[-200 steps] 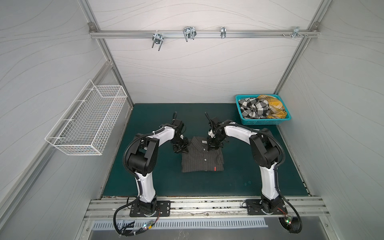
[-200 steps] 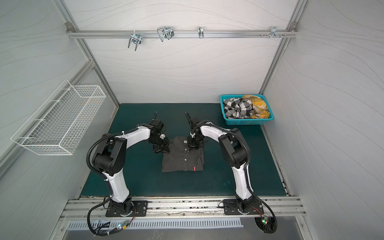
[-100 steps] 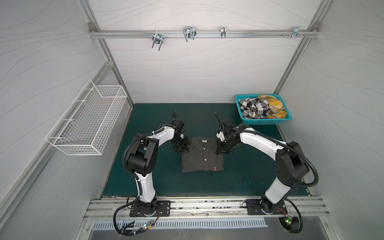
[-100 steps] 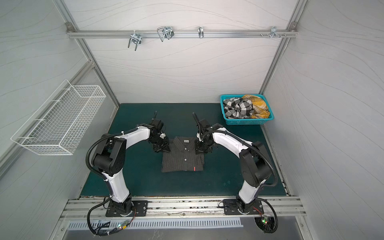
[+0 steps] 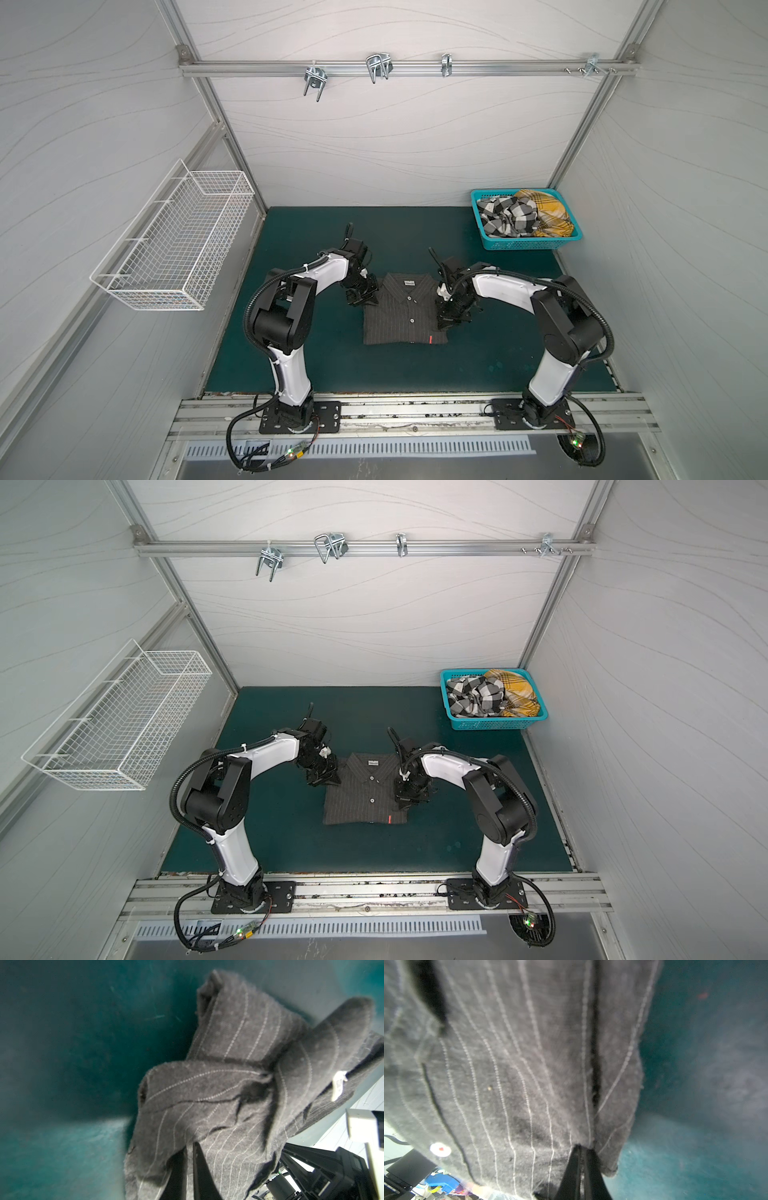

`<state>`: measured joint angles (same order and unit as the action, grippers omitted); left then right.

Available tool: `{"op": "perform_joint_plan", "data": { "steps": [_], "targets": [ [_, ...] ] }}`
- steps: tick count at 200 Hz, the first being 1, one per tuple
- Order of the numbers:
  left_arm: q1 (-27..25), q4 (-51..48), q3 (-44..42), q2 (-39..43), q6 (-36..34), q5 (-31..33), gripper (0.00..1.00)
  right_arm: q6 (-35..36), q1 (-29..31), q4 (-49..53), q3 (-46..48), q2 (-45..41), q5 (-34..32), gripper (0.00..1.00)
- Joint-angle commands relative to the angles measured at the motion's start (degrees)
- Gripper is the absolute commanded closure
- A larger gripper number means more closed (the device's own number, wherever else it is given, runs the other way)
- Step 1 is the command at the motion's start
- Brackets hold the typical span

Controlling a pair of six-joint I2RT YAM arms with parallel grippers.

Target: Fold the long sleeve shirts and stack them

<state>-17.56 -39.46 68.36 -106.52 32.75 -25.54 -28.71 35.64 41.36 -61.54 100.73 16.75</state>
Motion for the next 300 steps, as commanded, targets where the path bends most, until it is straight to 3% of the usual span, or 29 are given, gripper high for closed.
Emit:
{"op": "perform_joint_plan", "data": {
  "steps": [1,48,94,155,200,223,245,271,287,300],
  "targets": [
    [0.3,0.1,0.8,0.2,-0.3,-0.6,0.9,0.3,-0.1,3.8,-0.9,-5.1,-1.1,0.86],
    [0.3,-2.1,-0.6,7.4,0.9,-0.2,0.85,0.1,3.6,8.2,-1.3,-11.9,-2.2,0.84],
    [0.3,-1.0,-6.2,12.2,1.9,-1.0,0.86,-2.2,5.1,4.0,3.0,-10.7,-1.5,0.85],
    [0.3,3.8,-11.8,8.1,2.0,-3.2,0.87,0.1,3.8,0.3,4.7,-3.0,-0.4,0.87],
    [0.2,3.4,-9.6,6.0,1.7,-3.6,0.85,0.6,3.4,3.8,3.7,-6.4,-1.2,0.87],
    [0.2,-2.4,-5.8,11.7,0.8,-1.1,0.82,1.5,0.3,9.1,0.5,-11.4,-2.2,0.83],
    [0.3,-9.1,-2.4,19.1,-0.7,5.7,0.74,2.6,-5.9,12.2,-2.4,-17.6,-0.9,0.78],
    [1.1,-12.8,-3.7,27.6,-0.9,15.5,0.56,3.7,-15.0,13.9,-4.4,-22.9,2.8,0.73],
    [3.9,-11.0,-8.0,32.1,0.8,13.6,0.5,4.3,-18.8,14.7,-5.0,-25.1,5.2,0.72],
    [7.3,-6.9,-13.2,34.7,3.2,5.7,0.5,4.6,-20.4,15.1,-4.7,-26.4,6.4,0.72]
  ]
}}
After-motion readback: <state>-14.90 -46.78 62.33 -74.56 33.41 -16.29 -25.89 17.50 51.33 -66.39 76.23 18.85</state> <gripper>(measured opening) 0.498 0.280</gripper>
